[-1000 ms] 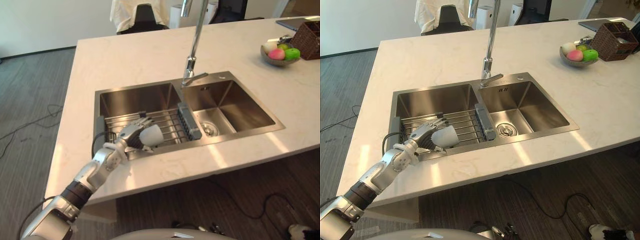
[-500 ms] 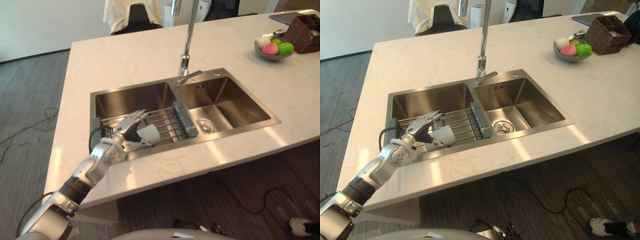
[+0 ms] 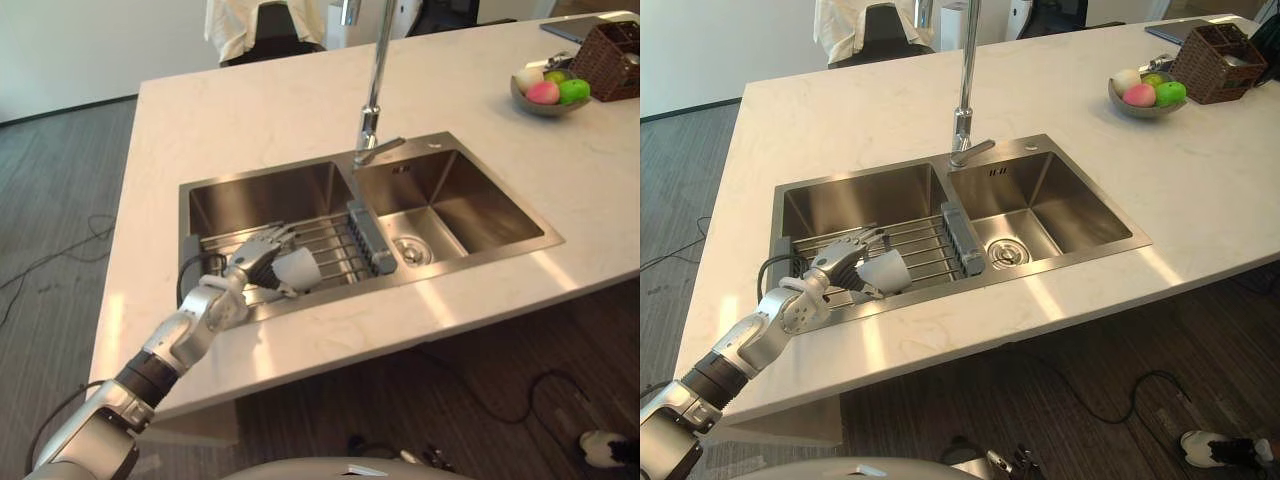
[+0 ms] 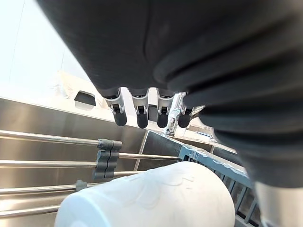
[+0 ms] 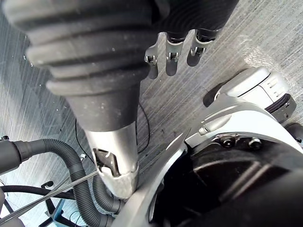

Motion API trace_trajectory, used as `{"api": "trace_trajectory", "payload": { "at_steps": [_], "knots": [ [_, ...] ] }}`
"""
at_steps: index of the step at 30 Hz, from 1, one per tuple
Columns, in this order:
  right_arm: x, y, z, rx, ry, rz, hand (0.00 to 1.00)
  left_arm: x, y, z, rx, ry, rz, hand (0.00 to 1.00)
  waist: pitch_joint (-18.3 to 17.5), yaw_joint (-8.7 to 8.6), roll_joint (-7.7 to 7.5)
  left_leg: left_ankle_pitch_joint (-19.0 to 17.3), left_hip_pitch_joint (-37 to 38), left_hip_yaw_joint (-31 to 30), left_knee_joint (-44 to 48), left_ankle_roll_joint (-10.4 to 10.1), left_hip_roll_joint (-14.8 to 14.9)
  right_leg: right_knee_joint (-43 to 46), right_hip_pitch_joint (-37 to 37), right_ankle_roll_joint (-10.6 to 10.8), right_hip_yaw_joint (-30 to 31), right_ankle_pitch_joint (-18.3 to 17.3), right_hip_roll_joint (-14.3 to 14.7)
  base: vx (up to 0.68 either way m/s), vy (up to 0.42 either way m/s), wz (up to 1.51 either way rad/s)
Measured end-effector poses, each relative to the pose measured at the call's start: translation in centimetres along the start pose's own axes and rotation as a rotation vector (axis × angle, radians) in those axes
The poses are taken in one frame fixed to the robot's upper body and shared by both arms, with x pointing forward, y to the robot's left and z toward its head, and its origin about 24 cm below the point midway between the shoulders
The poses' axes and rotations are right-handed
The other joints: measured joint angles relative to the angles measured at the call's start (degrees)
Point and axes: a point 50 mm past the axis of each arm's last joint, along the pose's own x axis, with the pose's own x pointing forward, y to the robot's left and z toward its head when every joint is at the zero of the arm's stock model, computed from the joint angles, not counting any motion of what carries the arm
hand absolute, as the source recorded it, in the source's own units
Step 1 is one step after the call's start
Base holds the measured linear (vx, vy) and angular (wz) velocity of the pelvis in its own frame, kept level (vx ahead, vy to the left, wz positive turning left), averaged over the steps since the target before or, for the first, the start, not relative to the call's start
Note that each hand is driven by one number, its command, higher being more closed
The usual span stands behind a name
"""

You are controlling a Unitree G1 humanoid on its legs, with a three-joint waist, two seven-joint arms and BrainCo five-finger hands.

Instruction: Walk over to the sink, pick up the cup, carry it to the dishwasher, place the cup inside the dishwasher, then close the dishwasher door

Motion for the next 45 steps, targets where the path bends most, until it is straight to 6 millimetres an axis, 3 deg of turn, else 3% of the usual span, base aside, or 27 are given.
{"api": "trace_trajectory", "payload": {
  "at_steps": [12,23,33,45],
  "knots": [
    [-0.1,-0.6,0.3,0.017,-0.014,-0.021,0.0,0.4,0.4,-0.3,0.025,0.049,-0.014,0.0,0.79,-0.38,1.48,-0.14,-0.67,1.13,0.03,-0.12,0.15,0.02,-1.35,-0.01,1.19,0.24,0.26,-0.01,-0.025,-0.05],
    [-0.1,-1.3,1.0,0.005,-0.047,-0.035,0.0,0.4,0.4,-0.7,0.075,0.101,-0.012,0.0,2.38,-1.95,4.17,-0.44,-0.74,3.29,0.06,-0.58,0.74,-0.45,-2.31,-0.2,3.15,0.9,0.86,-0.02,-0.039,-0.1],
    [-0.1,-1.7,1.5,-0.074,-0.046,-0.033,0.0,0.2,-1.3,-1.6,0.136,0.189,-0.038,0.0,2.98,-2.54,4.34,-0.55,-0.73,4.09,0.37,-0.74,0.97,-1.69,-2.04,-0.19,3.74,1.66,1.11,-0.02,-0.037,-0.04],
    [0.0,-2.0,2.0,-0.118,-0.021,-0.02,0.0,0.7,-2.8,-2.3,0.064,0.301,-0.015,0.0,2.43,-2.81,4.98,-0.13,-0.63,2.23,0.04,-0.59,0.91,-1.98,-0.93,-0.15,1.37,1.63,0.84,-0.05,-0.036,0.08]
  ]
}}
